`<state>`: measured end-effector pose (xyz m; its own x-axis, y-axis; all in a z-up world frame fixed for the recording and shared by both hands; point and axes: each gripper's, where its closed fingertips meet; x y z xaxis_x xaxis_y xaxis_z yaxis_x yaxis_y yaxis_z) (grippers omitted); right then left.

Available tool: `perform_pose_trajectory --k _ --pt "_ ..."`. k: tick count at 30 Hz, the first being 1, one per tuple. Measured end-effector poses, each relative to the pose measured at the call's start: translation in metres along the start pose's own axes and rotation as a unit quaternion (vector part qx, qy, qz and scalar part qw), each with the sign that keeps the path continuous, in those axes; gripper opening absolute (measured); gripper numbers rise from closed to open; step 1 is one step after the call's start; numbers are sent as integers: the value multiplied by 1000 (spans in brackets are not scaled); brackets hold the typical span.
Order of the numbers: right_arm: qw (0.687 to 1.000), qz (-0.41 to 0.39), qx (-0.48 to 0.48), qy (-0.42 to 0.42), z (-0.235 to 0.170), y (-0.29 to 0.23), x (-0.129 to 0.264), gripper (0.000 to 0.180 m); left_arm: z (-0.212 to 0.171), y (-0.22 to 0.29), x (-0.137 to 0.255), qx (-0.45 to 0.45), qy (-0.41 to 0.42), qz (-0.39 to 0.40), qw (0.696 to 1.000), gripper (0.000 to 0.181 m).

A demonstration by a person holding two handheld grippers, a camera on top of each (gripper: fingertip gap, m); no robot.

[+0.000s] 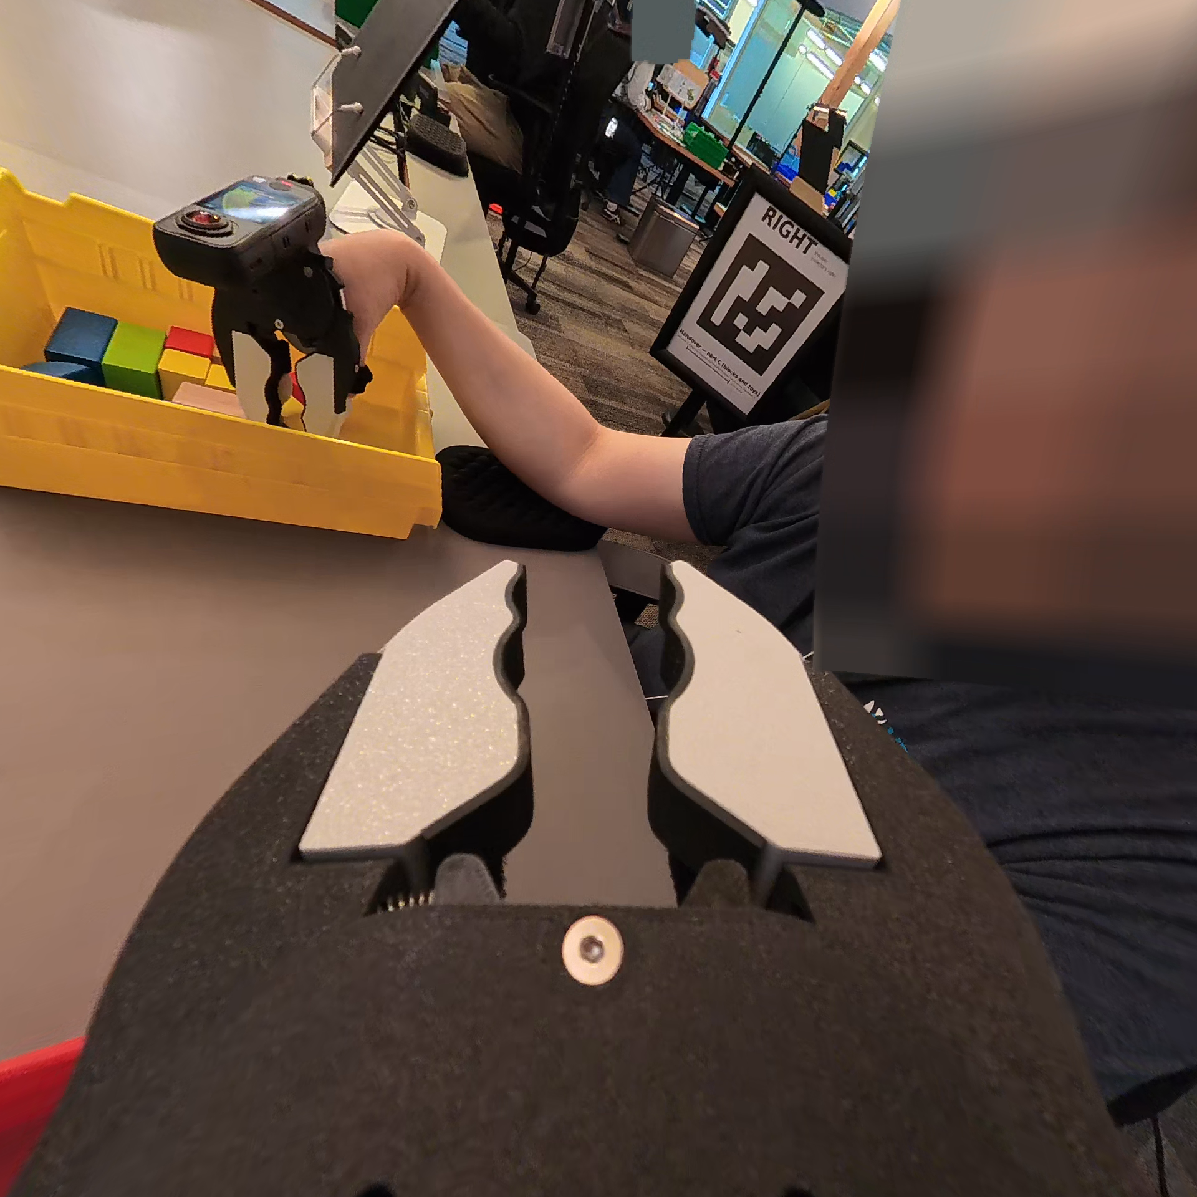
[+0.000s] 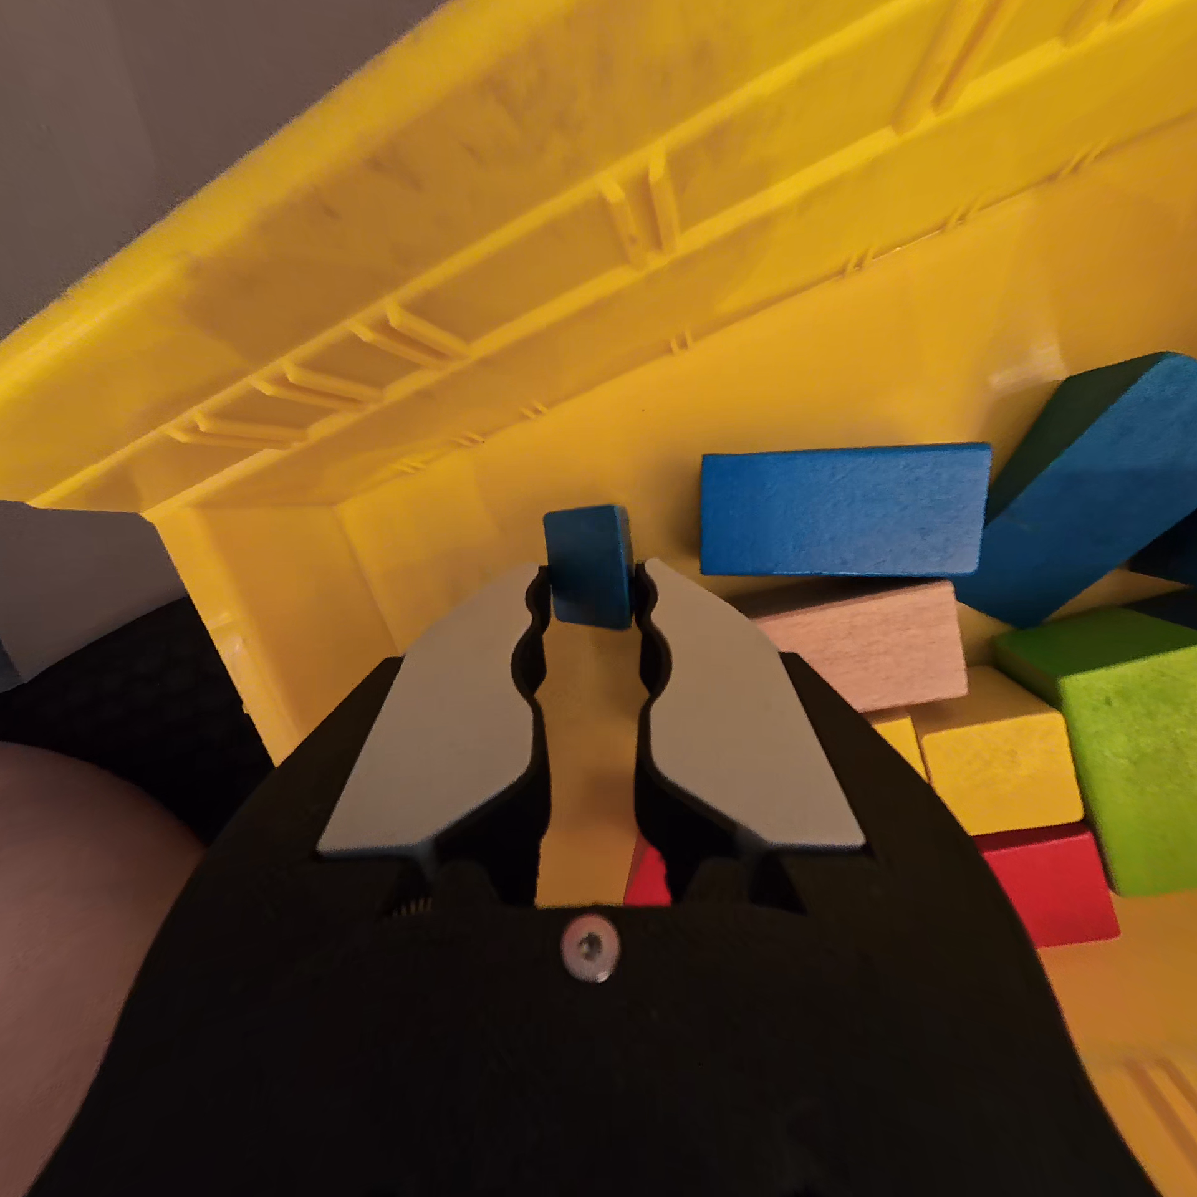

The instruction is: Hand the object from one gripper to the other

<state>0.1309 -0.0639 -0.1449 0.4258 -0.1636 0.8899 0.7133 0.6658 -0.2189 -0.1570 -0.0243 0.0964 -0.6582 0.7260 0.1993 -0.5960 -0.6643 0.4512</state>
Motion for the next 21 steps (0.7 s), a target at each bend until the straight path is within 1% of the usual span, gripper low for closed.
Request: perform_pose_trajectory --k 7,21 --pt "1000 -17 3 -14 0 2 2 26 -1 0 1 0 -2 1 1000 38" --pt "999 -7 -10 -53 -6 -7 -2 26 -1 0 4 2 1 2 1000 38"
Point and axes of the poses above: each gripper's, where its closed fingertips meet, x back along the fingers, z out of its top, y = z × x across the jaws, and after that the axes turned 4 degrees about y, right-handed
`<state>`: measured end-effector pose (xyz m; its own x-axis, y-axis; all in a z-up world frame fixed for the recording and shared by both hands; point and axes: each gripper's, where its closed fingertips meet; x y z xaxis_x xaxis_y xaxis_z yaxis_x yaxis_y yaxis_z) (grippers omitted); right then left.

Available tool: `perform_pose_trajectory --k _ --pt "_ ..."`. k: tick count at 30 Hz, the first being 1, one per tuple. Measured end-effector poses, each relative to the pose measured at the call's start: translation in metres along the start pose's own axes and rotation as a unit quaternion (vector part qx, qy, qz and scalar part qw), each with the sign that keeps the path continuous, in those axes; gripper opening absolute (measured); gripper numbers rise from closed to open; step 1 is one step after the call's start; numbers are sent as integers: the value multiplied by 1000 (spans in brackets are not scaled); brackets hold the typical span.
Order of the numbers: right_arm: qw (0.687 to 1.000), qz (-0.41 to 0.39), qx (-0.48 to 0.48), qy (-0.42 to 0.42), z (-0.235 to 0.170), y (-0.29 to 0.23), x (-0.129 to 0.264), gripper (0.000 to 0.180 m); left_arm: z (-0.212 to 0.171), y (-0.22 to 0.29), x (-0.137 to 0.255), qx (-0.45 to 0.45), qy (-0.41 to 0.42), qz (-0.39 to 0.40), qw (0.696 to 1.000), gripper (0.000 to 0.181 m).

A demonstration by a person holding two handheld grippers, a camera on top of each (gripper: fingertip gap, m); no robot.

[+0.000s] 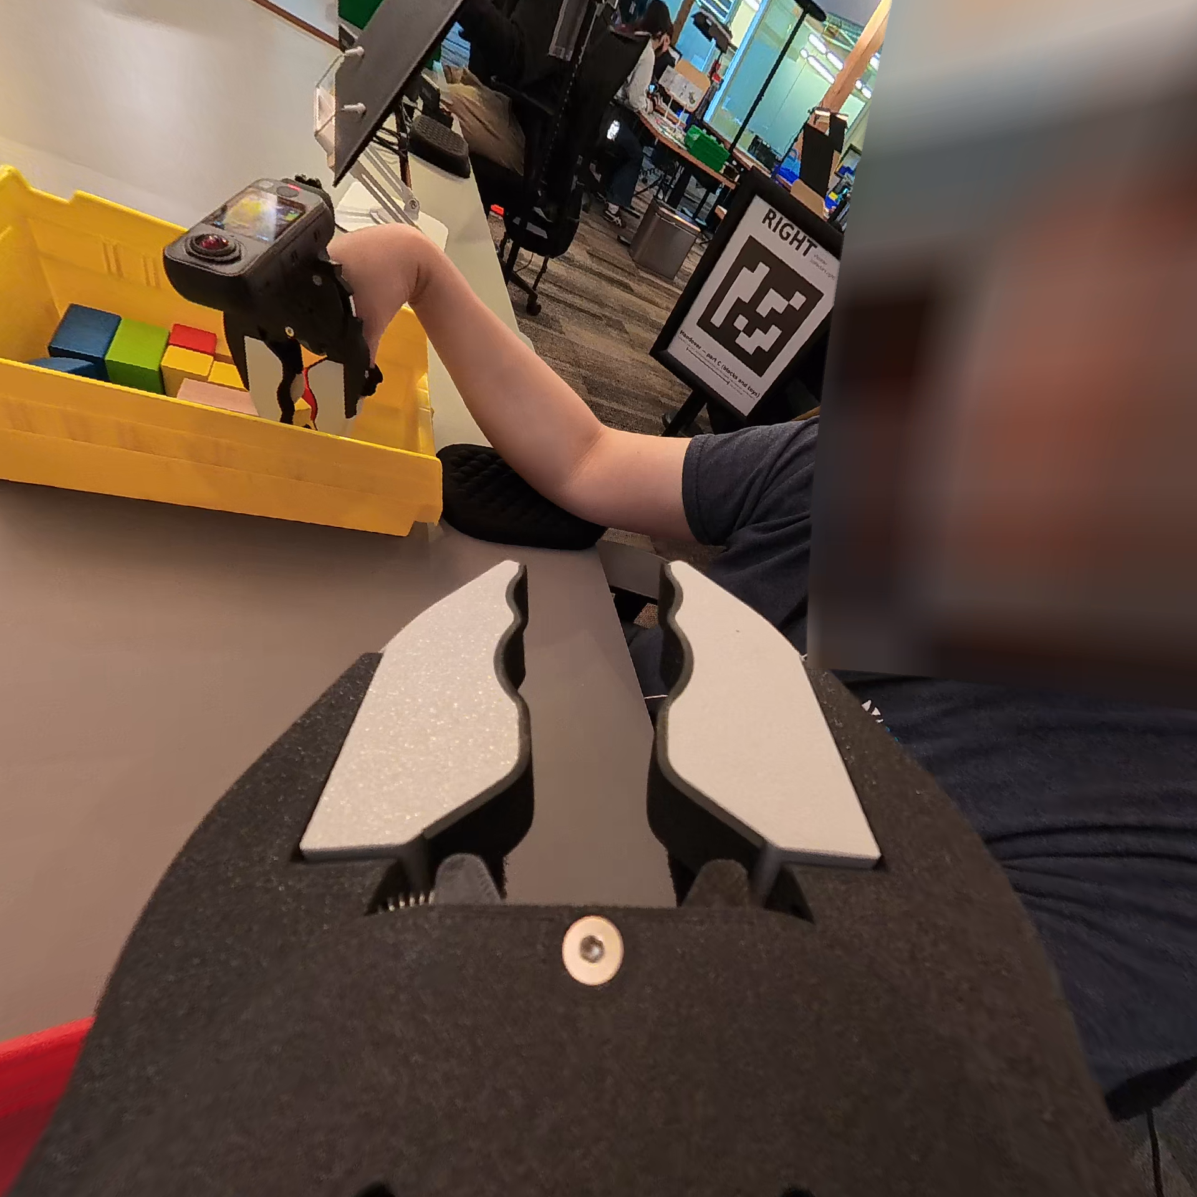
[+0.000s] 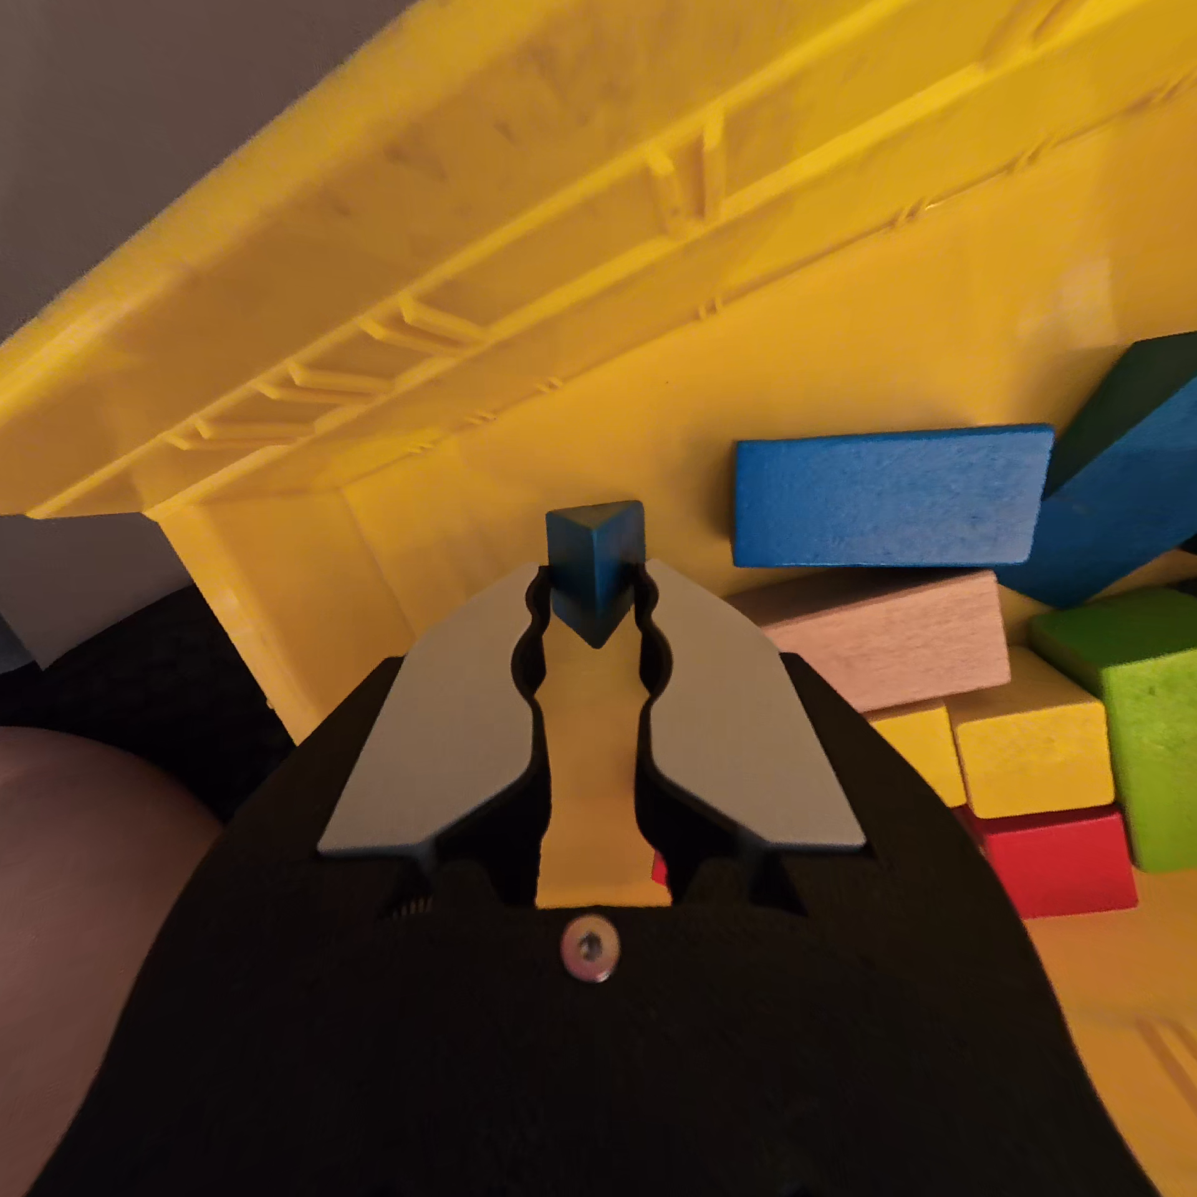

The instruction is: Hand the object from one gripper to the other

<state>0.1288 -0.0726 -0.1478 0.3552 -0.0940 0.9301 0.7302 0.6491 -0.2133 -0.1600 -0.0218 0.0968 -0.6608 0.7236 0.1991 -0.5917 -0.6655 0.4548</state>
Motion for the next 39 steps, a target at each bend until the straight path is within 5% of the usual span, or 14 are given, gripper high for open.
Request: perform_pose_trajectory --k 26,30,33,36,39 --pt "999 -37 -2 -32 -1 6 0 30 3 5 9 -6 12 5 1000 36" --pt "999 -40 4 13 5 0 17 29 8 3 24 -14 34 29 999 34" --pt "995 -66 23 70 13 -5 43 29 11 -38 54 -12 54 182 982 33" --pt "986 -108 45 122 22 -8 70 29 -4 -101 115 -19 23 426 904 33" --pt "974 -155 69 149 27 -9 90 29 -16 -132 162 4 14 554 833 33"
Point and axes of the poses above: each gripper's, where its closed fingertips meet, x back along the fingers, z out of its top, y = z × x across the jaws, and after that the axes turned 4 degrees about y, right-handed
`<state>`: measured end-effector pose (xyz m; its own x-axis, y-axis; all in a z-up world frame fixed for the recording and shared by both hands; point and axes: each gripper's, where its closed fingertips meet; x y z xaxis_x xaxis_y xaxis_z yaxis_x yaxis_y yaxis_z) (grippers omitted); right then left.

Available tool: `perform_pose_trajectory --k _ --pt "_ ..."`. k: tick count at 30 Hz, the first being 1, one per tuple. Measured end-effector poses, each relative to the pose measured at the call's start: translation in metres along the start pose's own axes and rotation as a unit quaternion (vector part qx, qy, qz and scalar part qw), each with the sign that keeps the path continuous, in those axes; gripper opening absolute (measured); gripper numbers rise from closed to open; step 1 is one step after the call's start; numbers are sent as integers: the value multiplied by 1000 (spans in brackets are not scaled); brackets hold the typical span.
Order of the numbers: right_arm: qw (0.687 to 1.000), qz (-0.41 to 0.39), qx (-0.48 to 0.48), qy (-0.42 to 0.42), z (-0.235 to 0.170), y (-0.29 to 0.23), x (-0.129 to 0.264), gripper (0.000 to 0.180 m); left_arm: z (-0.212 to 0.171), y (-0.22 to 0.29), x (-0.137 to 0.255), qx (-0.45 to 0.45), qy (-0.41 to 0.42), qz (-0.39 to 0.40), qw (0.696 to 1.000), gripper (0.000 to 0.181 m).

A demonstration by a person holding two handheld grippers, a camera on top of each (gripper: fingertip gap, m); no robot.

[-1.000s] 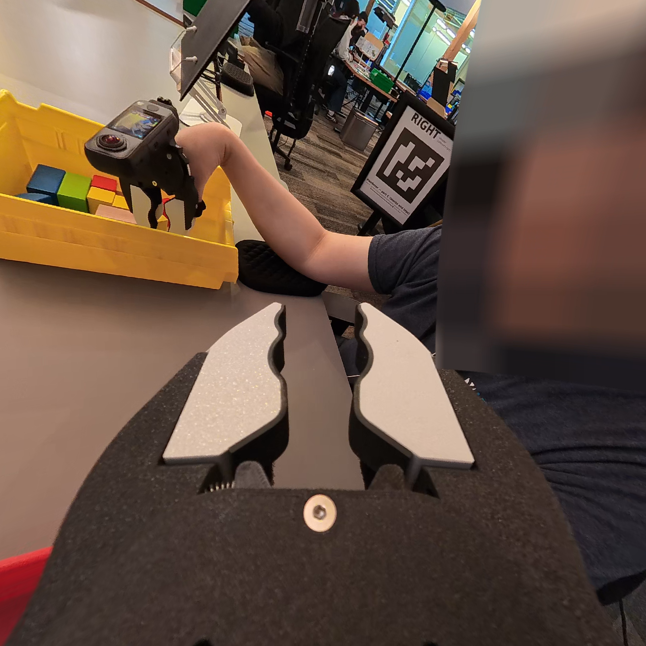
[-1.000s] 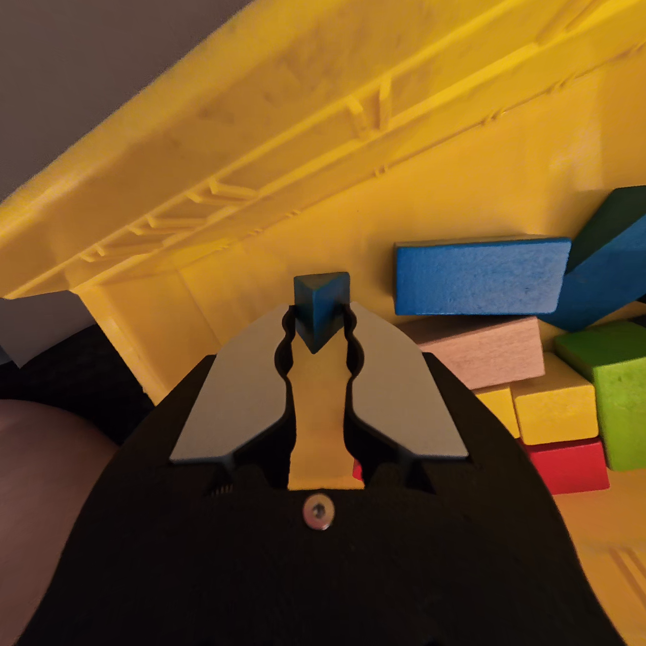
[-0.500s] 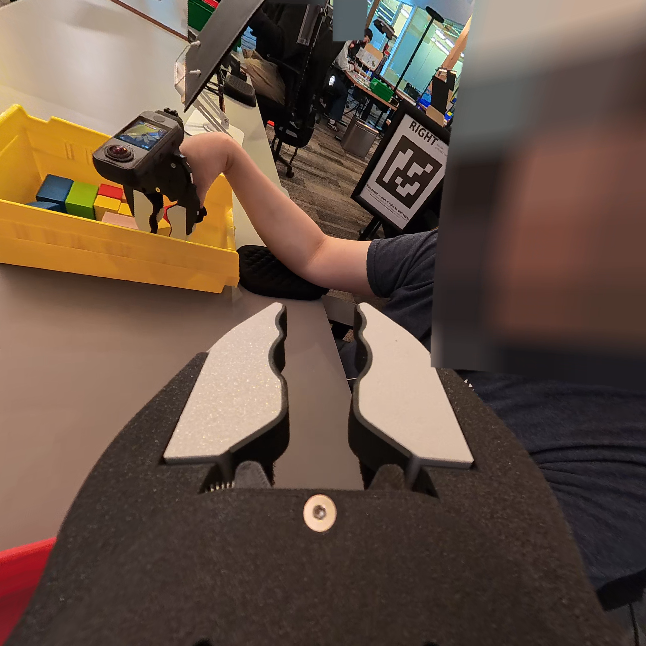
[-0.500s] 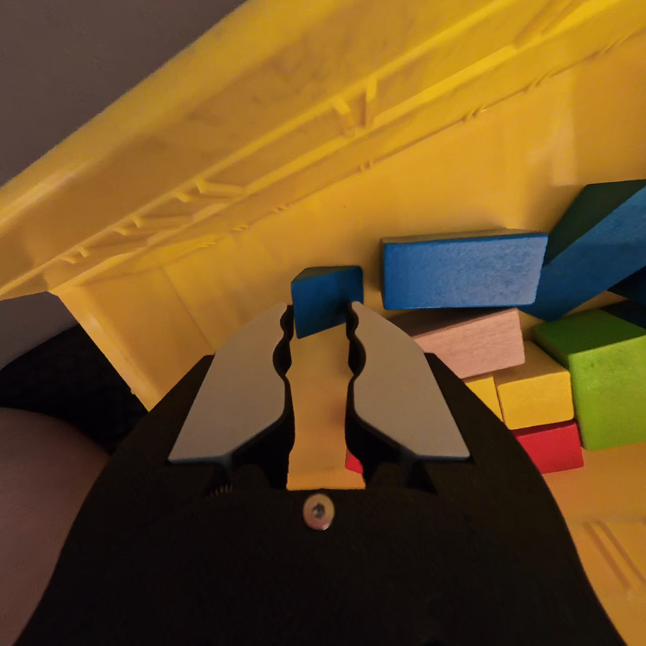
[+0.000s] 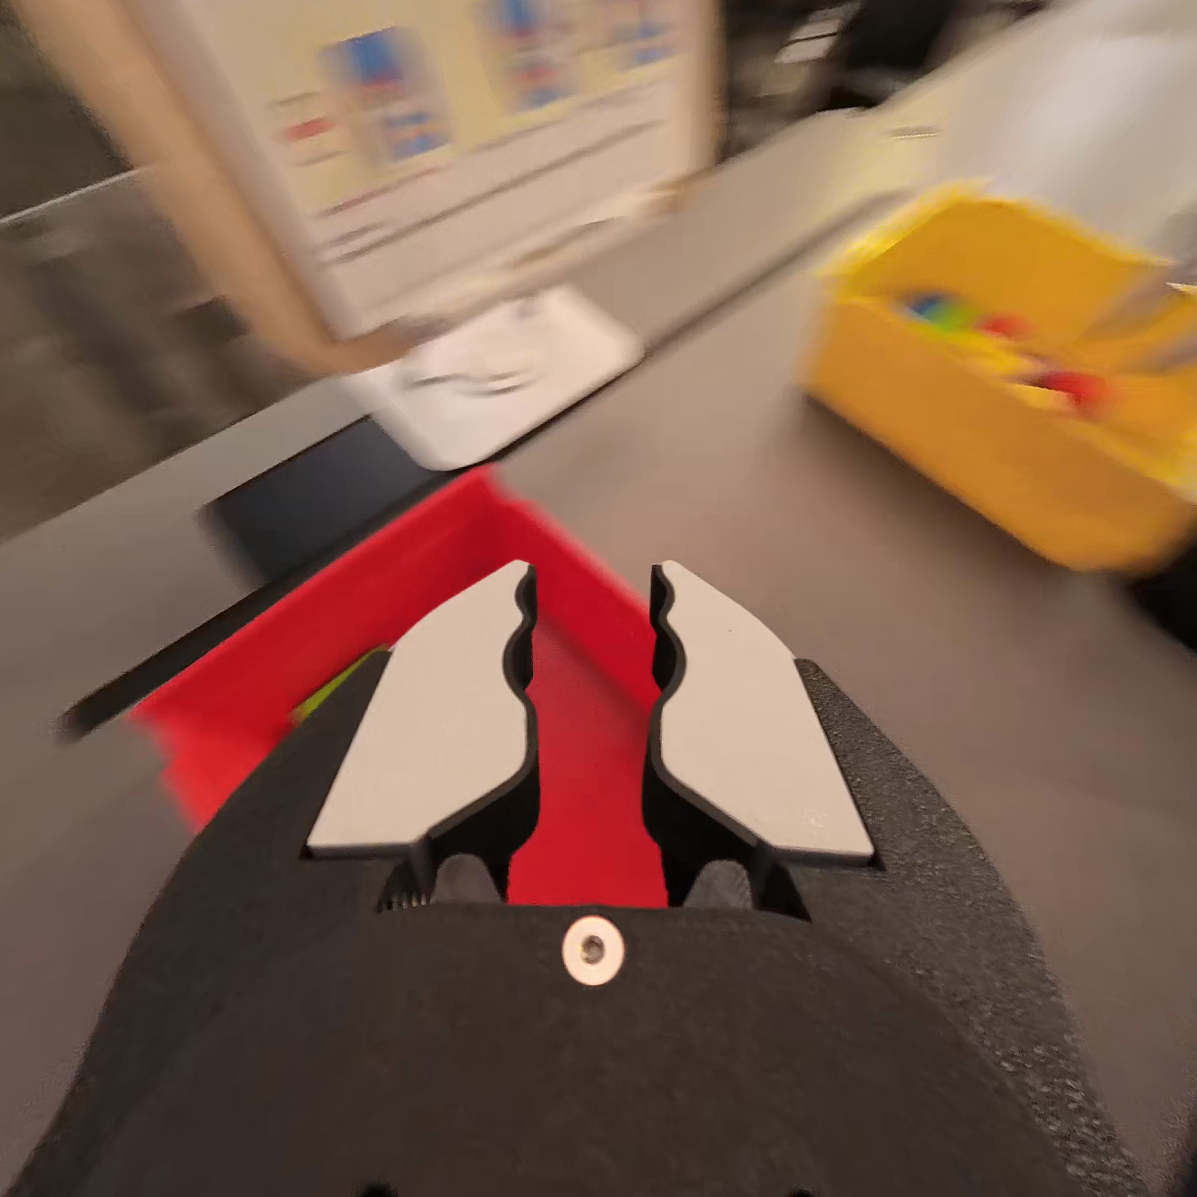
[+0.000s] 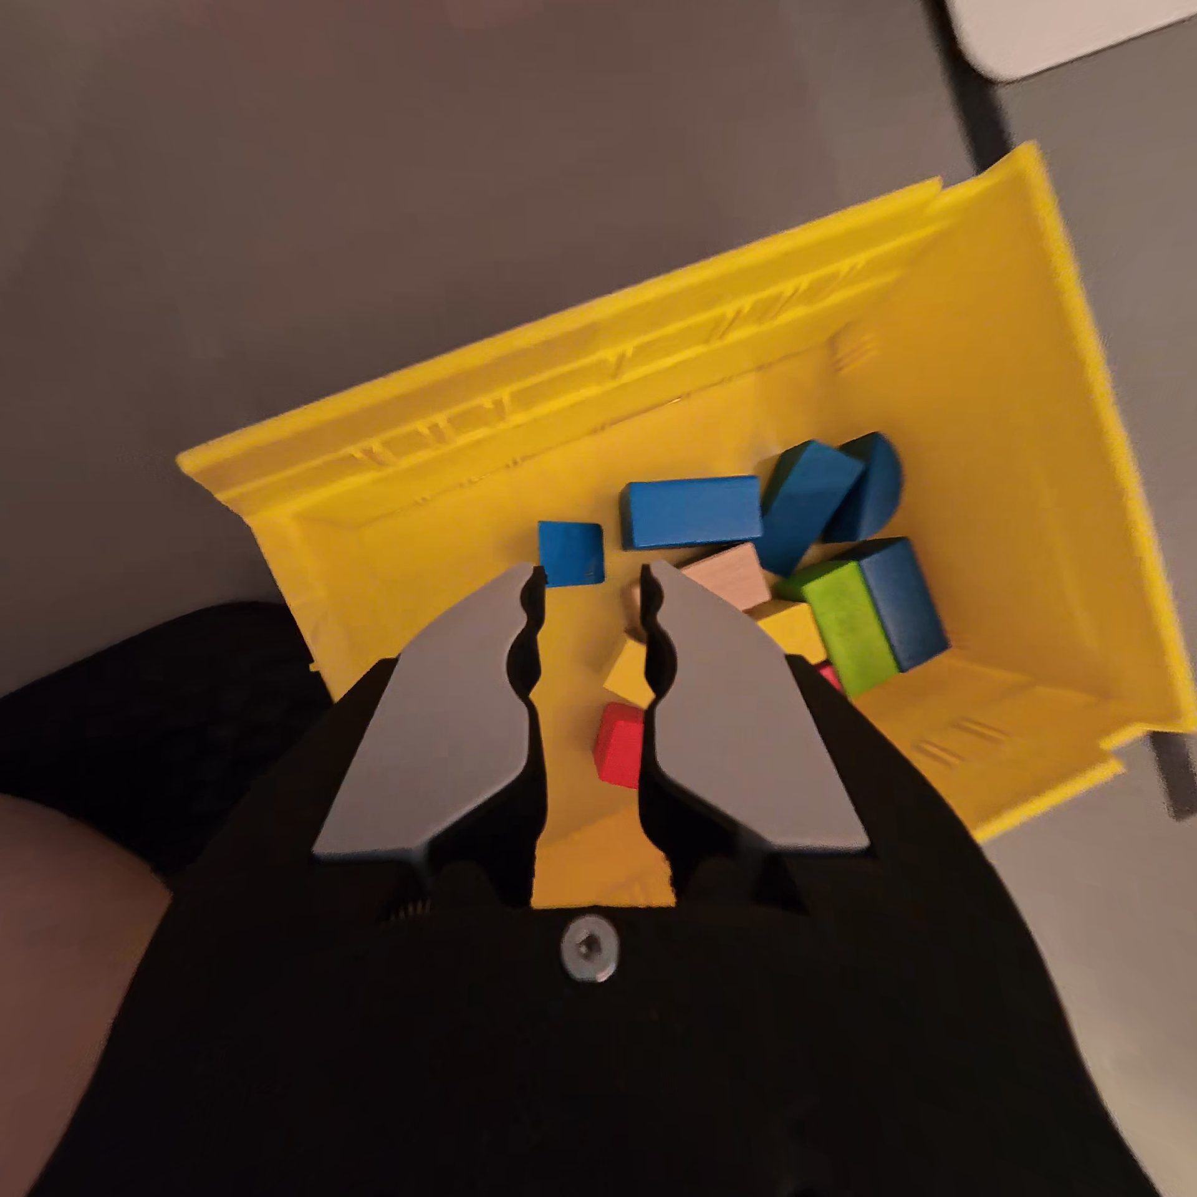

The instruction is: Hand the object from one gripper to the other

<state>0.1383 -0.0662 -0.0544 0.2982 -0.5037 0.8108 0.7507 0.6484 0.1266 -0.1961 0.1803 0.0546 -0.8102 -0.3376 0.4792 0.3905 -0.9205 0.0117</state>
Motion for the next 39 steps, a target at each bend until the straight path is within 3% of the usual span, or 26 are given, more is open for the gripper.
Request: perform_pose_trajectory --k 8,17,24,32,39 --pt "996 -73 47 15 16 9 17 29 -60 -79 -45 106 -87 156 978 69" --pt "995 -85 46 14 14 13 20 29 -128 -117 -87 154 -170 210 950 84" --pt "995 -84 38 31 13 18 24 29 -146 -131 -98 195 -192 224 935 83" --pt "996 -69 45 27 13 15 20 29 -150 -149 -97 163 -238 281 915 72" --pt "997 -65 42 23 11 15 20 29 -163 -154 -101 183 -252 275 909 78"
Point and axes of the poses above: each gripper's, where its closed fingertips meet, x back along the fingers, z out of its top, y = z × x across the jaws, and after that the axes turned 4 degrees about y, right-handed
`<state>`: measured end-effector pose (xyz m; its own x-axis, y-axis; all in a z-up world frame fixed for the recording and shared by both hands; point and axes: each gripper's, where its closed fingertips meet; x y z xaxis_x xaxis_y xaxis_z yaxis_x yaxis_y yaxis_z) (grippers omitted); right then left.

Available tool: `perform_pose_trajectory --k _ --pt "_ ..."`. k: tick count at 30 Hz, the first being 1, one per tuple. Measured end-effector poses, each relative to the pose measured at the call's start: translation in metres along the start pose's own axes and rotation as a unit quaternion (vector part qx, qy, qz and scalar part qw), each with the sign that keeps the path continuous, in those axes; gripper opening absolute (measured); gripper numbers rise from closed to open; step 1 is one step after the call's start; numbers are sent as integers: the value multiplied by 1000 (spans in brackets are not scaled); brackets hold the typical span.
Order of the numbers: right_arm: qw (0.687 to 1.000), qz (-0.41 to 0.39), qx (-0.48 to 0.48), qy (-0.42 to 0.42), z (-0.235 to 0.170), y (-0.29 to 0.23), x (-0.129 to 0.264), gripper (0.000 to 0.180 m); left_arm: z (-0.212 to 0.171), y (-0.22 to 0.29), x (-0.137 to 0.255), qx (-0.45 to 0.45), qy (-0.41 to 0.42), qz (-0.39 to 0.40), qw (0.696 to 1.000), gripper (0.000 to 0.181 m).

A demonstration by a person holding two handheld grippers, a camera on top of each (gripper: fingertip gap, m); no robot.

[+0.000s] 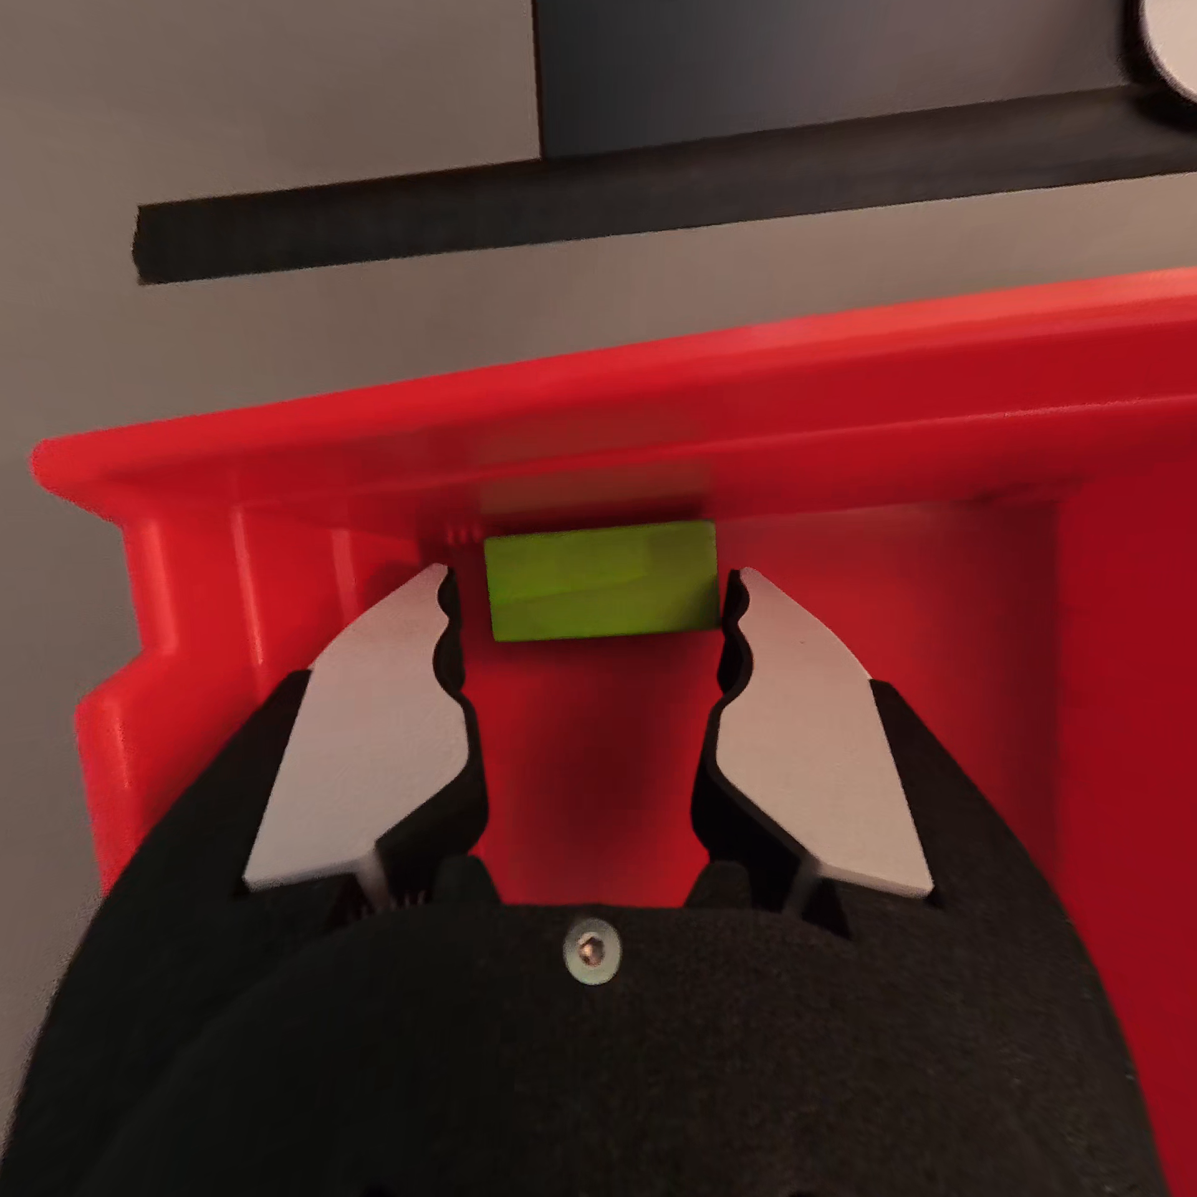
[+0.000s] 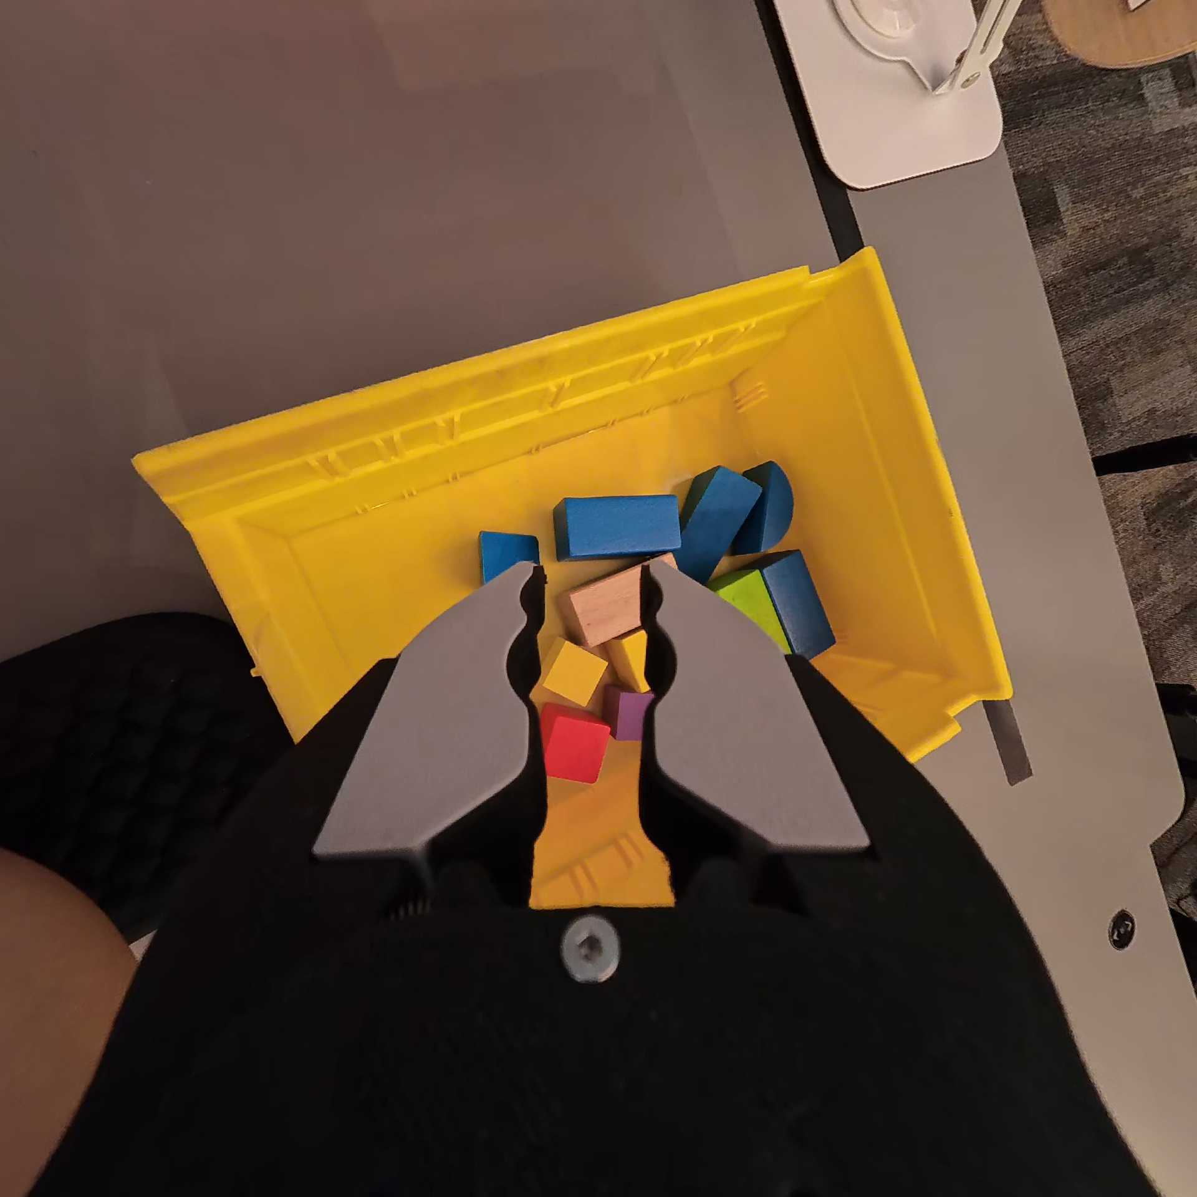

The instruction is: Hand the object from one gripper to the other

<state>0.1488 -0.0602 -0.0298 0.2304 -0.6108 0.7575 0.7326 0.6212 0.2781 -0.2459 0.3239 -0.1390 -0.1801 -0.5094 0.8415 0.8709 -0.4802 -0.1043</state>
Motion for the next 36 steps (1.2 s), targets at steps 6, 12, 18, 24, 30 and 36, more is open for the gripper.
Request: perform_pose_trajectory --k 6,12,18,24,30,36 --pt "1000 4 0 -4 -2 -2 -1 29 -3 0 -3 -14 -21 8 1000 70" --pt "1000 6 -1 -9 -4 -2 -1 29 -5 1 -2 -26 -30 8 999 70" --pt "1000 7 2 -12 -3 -2 -4 29 -6 2 9 -36 -15 9 999 70" --pt "1000 6 2 -24 -5 -2 -7 29 -7 2 10 -33 -13 3 999 70" --pt "1000 10 0 -27 -6 -2 -10 28 -10 7 7 -34 -18 -5 999 70" --pt "1000 2 10 -25 -1 1 -12 28 -6 14 29 -39 11 -18 999 70"
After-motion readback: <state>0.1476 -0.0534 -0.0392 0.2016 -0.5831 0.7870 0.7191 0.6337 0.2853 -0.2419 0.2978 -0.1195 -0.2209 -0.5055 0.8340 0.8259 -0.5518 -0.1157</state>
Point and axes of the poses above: each gripper's, where its closed fingertips meet, x back along the fingers, z out of its top, y = z × x across the jaws, and after that the axes turned 4 degrees about y, right-handed
